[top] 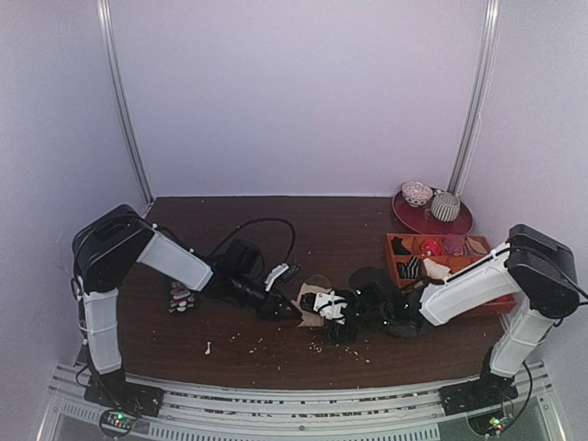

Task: Roll the socks
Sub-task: Roll a pair of socks at the center of the board.

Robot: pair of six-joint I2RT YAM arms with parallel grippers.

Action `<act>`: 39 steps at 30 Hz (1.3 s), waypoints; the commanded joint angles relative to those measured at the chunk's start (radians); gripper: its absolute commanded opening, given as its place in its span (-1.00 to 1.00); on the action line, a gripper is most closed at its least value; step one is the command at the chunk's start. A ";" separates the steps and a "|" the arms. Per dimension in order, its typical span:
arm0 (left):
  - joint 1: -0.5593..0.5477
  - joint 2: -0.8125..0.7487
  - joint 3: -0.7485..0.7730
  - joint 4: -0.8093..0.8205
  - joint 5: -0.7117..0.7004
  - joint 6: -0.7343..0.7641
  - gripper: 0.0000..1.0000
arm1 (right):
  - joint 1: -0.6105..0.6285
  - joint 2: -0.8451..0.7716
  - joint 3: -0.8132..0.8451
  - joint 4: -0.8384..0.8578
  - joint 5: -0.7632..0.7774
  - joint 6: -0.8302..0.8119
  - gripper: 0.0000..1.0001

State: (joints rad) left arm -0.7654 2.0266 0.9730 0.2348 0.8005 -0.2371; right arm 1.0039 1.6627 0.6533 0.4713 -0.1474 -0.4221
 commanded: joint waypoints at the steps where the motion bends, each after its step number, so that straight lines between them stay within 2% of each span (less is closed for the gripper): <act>1: -0.014 0.086 -0.057 -0.226 -0.093 0.023 -1.00 | -0.022 0.074 0.051 -0.036 -0.091 -0.025 0.34; 7: -0.014 0.090 -0.054 -0.223 -0.089 0.021 -1.00 | -0.036 0.138 0.071 0.031 -0.087 -0.013 0.28; 12: -0.013 0.085 -0.049 -0.215 -0.084 0.021 -0.96 | -0.044 0.182 0.091 -0.017 -0.077 0.036 -0.16; 14: -0.014 0.062 -0.064 -0.166 -0.088 0.016 -0.69 | -0.051 0.202 0.092 -0.046 -0.068 0.074 -0.32; 16: -0.014 0.019 -0.079 -0.114 -0.097 0.017 -0.26 | -0.062 0.204 0.060 -0.044 -0.072 0.121 -0.44; 19: -0.014 -0.046 -0.084 -0.057 -0.122 0.037 -0.19 | -0.085 0.193 0.013 -0.043 -0.113 0.209 -0.54; 20: -0.014 -0.075 -0.082 -0.036 -0.122 0.047 -0.08 | -0.102 0.188 -0.002 -0.043 -0.148 0.243 -0.56; 21: -0.014 -0.099 -0.088 -0.002 -0.119 0.054 0.47 | -0.114 0.183 -0.018 -0.038 -0.206 0.296 -0.57; 22: -0.014 -0.125 -0.102 0.039 -0.118 0.060 0.69 | -0.127 0.176 -0.032 -0.031 -0.247 0.335 -0.58; 25: -0.017 -0.232 -0.195 0.279 -0.118 0.095 0.95 | -0.160 0.182 -0.052 -0.028 -0.371 0.471 -0.57; 27: -0.034 -0.284 -0.253 0.380 -0.144 0.174 0.96 | -0.177 0.200 -0.055 -0.032 -0.434 0.565 -0.58; 31: -0.094 -0.293 -0.267 0.438 -0.197 0.301 0.96 | -0.199 0.246 -0.084 0.028 -0.530 0.735 -0.57; 35: -0.103 -0.223 -0.262 0.533 -0.139 0.315 0.96 | -0.208 0.283 -0.059 -0.039 -0.529 0.744 -0.57; 39: -0.103 -0.163 -0.249 0.538 -0.130 0.355 0.94 | -0.227 0.303 -0.047 -0.067 -0.552 0.731 -0.57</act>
State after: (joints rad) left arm -0.8730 1.8133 0.7143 0.6907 0.6544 0.0433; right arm 0.7719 1.8694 0.6529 0.7055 -0.6449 0.2615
